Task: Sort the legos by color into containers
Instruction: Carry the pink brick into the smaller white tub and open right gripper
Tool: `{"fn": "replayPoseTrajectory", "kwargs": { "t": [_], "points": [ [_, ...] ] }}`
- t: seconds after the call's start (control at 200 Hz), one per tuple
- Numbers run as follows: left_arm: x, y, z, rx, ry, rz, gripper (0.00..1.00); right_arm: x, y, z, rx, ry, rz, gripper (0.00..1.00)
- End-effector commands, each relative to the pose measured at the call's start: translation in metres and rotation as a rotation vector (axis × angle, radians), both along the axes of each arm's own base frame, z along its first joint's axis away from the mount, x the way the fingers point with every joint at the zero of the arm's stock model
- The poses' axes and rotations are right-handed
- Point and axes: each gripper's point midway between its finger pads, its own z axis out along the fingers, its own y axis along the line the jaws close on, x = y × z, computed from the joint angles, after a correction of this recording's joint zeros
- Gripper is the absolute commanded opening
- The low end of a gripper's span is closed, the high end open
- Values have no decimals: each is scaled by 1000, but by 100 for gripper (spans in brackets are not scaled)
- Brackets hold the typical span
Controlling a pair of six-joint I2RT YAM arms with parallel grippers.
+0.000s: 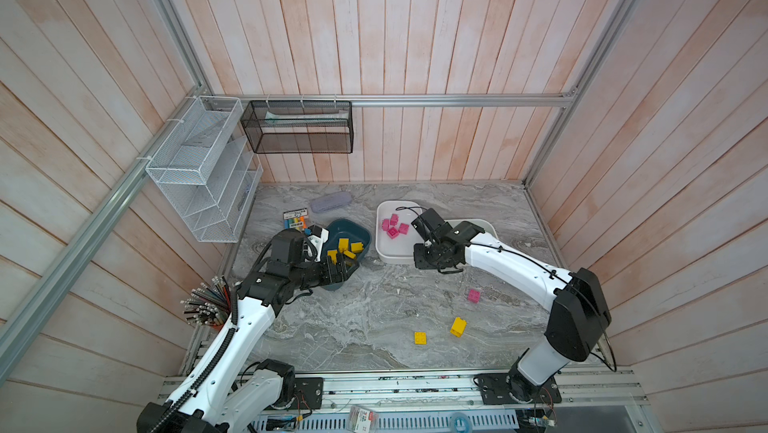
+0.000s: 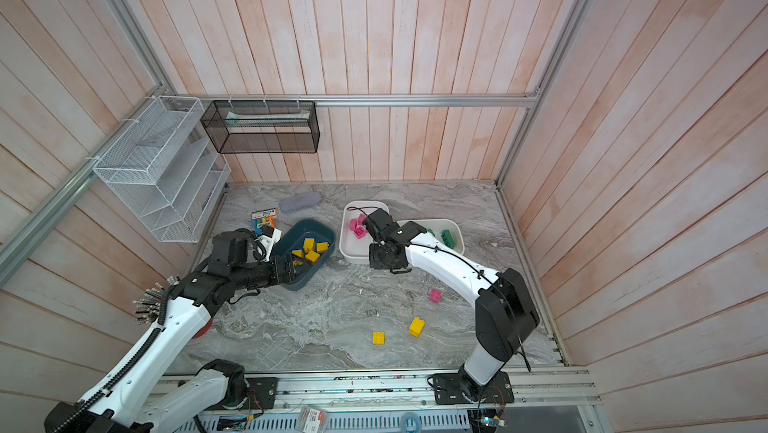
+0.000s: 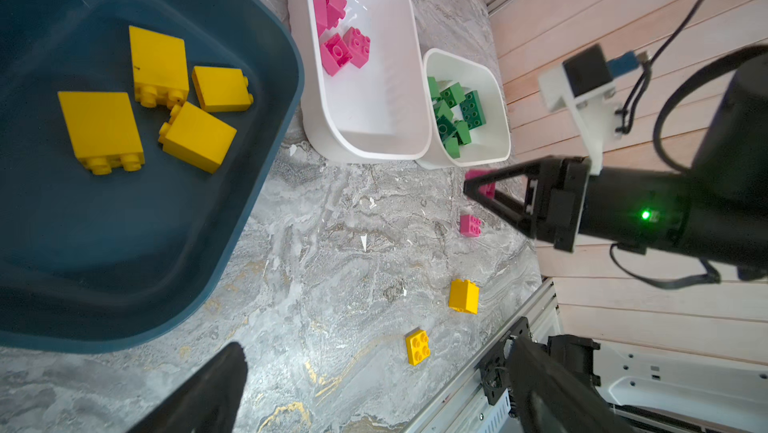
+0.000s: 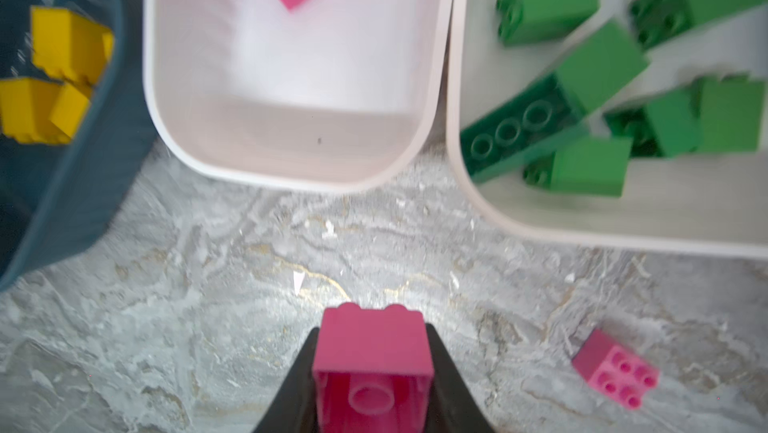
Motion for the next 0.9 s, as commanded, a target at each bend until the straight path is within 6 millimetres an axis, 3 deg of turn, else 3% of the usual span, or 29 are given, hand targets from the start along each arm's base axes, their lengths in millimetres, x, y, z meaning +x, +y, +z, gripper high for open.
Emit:
{"fn": "replayPoseTrajectory", "kwargs": {
  "t": [0.0, 0.25, 0.56, 0.7, 0.895],
  "points": [
    [12, -1, 19, -15, -47, 7, 100, 40, 9, 3, -11, -60, 59, 25],
    [26, -3, 20, -5, -33, 13, 100, 122, 10, -21, -68, -93, 77, 25],
    [27, -1, 14, 1, -2, 30, 100, 196, 19, -52, -114, -186, 97, 26],
    [23, 1, 11, 3, 7, 36, 100, 216, 30, -54, -99, -242, 111, 32],
    [16, 4, 5, 13, 20, 46, 100, 214, 34, -64, -114, -207, 154, 48]
  ]
}}
